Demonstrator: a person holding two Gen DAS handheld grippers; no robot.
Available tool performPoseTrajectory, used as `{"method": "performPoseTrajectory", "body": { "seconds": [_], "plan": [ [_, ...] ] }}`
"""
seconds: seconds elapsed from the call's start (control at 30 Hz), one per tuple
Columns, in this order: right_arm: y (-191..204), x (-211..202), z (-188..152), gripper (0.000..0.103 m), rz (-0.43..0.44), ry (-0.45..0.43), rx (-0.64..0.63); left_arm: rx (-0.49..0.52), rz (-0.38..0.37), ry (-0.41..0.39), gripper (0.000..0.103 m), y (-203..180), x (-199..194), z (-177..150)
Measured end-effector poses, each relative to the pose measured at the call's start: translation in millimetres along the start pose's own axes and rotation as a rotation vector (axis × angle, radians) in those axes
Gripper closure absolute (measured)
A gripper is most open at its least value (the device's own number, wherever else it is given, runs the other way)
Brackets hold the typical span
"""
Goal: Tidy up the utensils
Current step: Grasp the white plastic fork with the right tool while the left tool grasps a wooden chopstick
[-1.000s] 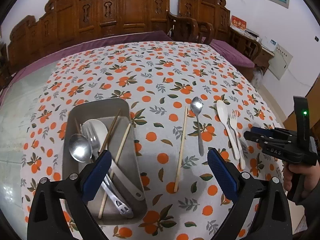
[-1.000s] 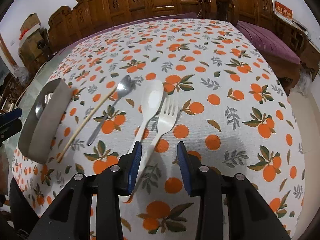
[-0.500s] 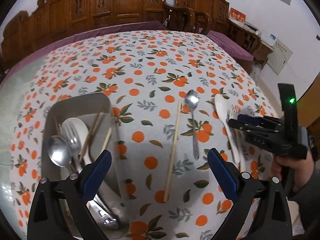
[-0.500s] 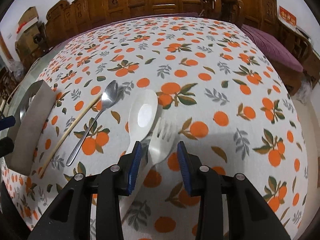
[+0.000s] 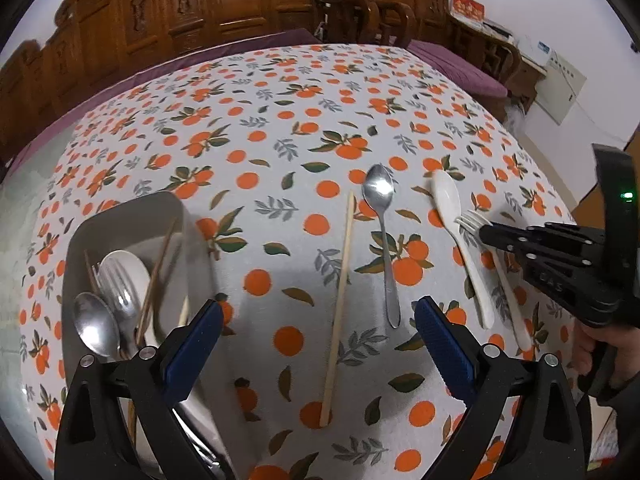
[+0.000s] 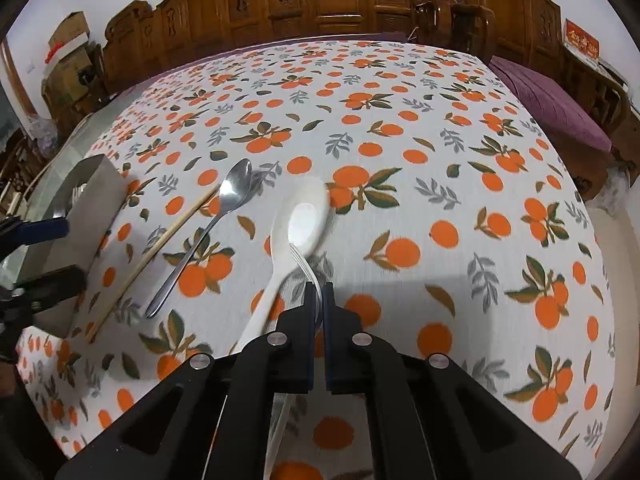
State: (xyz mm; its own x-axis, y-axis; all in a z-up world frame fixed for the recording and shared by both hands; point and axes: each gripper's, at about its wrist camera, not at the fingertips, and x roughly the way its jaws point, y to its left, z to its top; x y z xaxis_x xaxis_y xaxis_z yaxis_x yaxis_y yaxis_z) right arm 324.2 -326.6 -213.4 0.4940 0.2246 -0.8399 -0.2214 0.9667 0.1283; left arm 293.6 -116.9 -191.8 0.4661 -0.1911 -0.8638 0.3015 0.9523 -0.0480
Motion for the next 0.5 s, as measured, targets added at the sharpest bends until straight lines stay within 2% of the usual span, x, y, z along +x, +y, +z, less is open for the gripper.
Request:
{"method": "performPoseTrajectory", "body": {
  "seconds": [0.1, 0.2, 0.27, 0.4, 0.43, 0.5],
  "plan": [
    [-3.2, -10.6, -7.1, 0.099, 0.014, -0.010, 0.025, 0.029, 0.004, -0.002, 0.014, -5.9, 4.1, 0.4],
    [-7.8, -18.9, -14.3, 0.099, 0.018, -0.010, 0.044, 0.051, 0.009, 0.025, 0.025, -9.5, 15.7, 0.9],
    [-10.1, -24.6, -18.3, 0.099, 0.019, -0.014, 0.051, 0.054, 0.010, 0.043, 0.042, -10.1, 22.2, 0.7],
    [-13.6, -34.1, -23.3, 0.099, 0.023, -0.023, 0.065, 0.050, 0.010, 0.086, 0.062, -10.1, 36.1, -0.5],
    [-13.6, -36.6, -24.1, 0.099, 0.025, -0.025, 0.065, 0.051, 0.013, 0.092, 0.070, -10.5, 38.5, -0.9],
    [-14.0, -38.8, -24.1, 0.099, 0.027, -0.029, 0.064, 0.058, 0.020, 0.105, 0.076, -11.4, 44.0, -2.2]
  ]
}}
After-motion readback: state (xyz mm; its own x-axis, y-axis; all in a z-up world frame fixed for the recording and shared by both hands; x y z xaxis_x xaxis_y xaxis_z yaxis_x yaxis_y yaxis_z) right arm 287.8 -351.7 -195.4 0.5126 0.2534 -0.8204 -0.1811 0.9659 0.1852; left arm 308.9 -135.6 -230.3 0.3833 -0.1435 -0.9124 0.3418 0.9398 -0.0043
